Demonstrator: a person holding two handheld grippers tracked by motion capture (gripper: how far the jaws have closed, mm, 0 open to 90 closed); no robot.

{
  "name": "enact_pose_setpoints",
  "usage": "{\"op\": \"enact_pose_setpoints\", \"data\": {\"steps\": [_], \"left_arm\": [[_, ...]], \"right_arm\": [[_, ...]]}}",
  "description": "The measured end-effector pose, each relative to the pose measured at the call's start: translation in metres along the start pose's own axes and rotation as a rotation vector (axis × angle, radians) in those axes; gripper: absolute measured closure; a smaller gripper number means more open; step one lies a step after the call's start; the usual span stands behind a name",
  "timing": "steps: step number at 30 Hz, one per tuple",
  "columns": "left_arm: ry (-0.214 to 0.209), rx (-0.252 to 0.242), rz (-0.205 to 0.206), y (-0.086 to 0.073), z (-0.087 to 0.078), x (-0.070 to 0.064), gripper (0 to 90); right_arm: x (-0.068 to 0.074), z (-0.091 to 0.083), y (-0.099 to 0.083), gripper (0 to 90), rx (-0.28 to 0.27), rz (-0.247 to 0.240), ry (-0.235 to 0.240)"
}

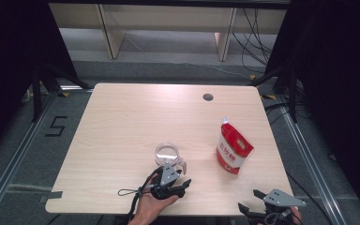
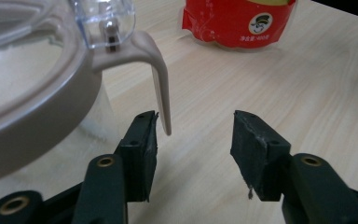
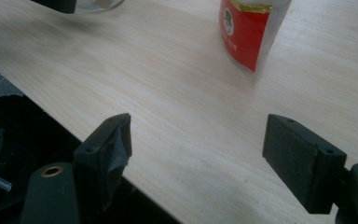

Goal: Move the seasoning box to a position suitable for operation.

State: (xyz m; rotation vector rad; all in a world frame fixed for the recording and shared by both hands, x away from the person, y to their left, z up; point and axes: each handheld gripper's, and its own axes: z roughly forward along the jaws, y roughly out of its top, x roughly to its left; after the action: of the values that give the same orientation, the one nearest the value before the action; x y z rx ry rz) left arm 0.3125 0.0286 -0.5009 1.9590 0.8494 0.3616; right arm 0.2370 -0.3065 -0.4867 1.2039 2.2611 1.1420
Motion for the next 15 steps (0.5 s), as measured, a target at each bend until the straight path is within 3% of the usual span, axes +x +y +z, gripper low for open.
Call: {"op": "enact_pose_setpoints", "data": {"steps": [3,5,9,10,11,12,13,15], "left_arm": [[0.016,0.000,0.000,0.003,0.004,-0.001,51.7],[0.012,-0.005,0.003,0.003,0.007,0.000,53.0],[0.039,-0.004,0.022,0.004,0.011,0.000,59.1],[0.058,-0.005,0.029,0.005,0.012,-0.001,59.1],[0.068,-0.006,0.061,0.005,0.012,0.000,61.0],[0.078,-0.012,0.045,0.005,0.013,-0.001,64.7],[0.103,0.002,0.053,0.005,0.012,-0.001,69.6],[0.109,-0.001,0.065,0.006,0.012,0.000,70.9]], "right_arm": [[0.000,-0.001,0.000,24.6,0.002,-0.019,-0.012],[0.001,0.000,0.000,24.7,0.017,0.004,0.012],[0.001,0.001,0.000,24.7,0.003,-0.014,0.007],[0.001,0.001,0.000,24.7,0.003,-0.014,0.007],[0.001,0.001,0.000,24.7,0.003,-0.017,0.007],[0.001,0.001,0.000,24.7,0.005,-0.018,0.007],[0.006,0.000,0.000,24.7,0.033,0.037,0.023],[0.004,0.001,0.000,24.7,0.024,0.015,0.023]]}}
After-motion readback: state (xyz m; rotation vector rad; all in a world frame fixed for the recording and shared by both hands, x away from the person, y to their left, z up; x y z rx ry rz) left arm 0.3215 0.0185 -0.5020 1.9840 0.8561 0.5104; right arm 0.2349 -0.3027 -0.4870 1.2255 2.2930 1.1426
